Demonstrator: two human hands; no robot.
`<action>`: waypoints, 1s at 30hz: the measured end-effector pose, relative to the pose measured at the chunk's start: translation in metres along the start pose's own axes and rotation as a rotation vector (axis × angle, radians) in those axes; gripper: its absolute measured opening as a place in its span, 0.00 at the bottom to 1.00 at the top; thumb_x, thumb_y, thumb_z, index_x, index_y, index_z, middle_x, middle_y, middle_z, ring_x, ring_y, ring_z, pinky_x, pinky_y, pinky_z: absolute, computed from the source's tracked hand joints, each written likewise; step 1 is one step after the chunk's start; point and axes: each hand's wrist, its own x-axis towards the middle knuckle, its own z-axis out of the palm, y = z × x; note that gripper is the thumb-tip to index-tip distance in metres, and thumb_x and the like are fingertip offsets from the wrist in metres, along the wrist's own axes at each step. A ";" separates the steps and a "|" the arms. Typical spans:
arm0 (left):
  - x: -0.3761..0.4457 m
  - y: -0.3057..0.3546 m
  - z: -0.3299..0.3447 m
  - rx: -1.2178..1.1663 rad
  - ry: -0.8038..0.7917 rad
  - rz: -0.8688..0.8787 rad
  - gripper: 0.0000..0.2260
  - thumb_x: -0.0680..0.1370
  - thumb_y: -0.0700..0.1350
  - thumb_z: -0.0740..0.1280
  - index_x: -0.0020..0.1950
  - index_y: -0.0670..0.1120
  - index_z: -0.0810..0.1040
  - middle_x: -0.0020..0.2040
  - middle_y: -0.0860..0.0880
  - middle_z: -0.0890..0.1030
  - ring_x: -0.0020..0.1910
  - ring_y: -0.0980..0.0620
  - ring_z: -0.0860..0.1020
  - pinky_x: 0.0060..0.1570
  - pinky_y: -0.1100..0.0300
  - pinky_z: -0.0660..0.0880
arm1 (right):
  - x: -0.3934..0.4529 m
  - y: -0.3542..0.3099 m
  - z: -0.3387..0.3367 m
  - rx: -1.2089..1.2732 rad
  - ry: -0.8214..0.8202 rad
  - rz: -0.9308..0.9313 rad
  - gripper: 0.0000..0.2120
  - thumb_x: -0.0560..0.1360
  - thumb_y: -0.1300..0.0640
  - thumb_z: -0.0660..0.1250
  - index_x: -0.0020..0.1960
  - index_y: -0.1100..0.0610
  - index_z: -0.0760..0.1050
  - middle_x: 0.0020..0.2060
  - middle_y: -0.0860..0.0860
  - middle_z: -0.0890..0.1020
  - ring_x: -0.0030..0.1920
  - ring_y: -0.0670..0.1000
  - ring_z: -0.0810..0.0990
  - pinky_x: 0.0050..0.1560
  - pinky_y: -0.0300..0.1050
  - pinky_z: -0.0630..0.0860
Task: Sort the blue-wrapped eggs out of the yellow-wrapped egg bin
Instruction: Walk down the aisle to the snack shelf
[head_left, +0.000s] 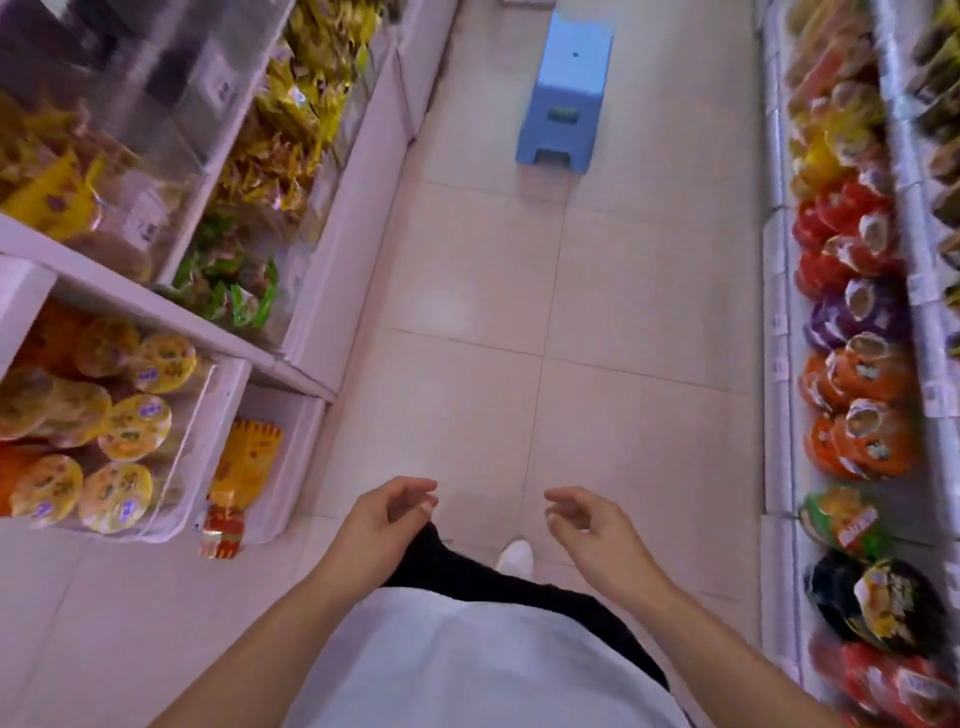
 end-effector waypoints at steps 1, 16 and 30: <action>0.019 0.014 -0.006 -0.015 0.006 0.001 0.09 0.80 0.44 0.69 0.56 0.56 0.81 0.50 0.57 0.86 0.51 0.63 0.81 0.52 0.70 0.74 | 0.018 -0.015 -0.012 -0.011 0.007 -0.002 0.12 0.78 0.59 0.66 0.59 0.47 0.77 0.49 0.44 0.83 0.52 0.40 0.81 0.48 0.25 0.71; 0.340 0.218 -0.140 -0.028 -0.067 -0.013 0.09 0.80 0.42 0.68 0.55 0.55 0.81 0.50 0.52 0.86 0.50 0.57 0.82 0.53 0.63 0.75 | 0.291 -0.264 -0.117 -0.025 0.087 0.020 0.14 0.79 0.54 0.65 0.63 0.45 0.75 0.52 0.41 0.83 0.52 0.37 0.80 0.49 0.27 0.72; 0.574 0.409 -0.161 -0.104 0.068 -0.008 0.10 0.80 0.40 0.68 0.55 0.55 0.81 0.50 0.51 0.85 0.52 0.56 0.82 0.52 0.68 0.75 | 0.540 -0.415 -0.269 -0.180 -0.110 -0.038 0.14 0.79 0.57 0.65 0.64 0.49 0.75 0.52 0.46 0.82 0.52 0.42 0.80 0.48 0.27 0.71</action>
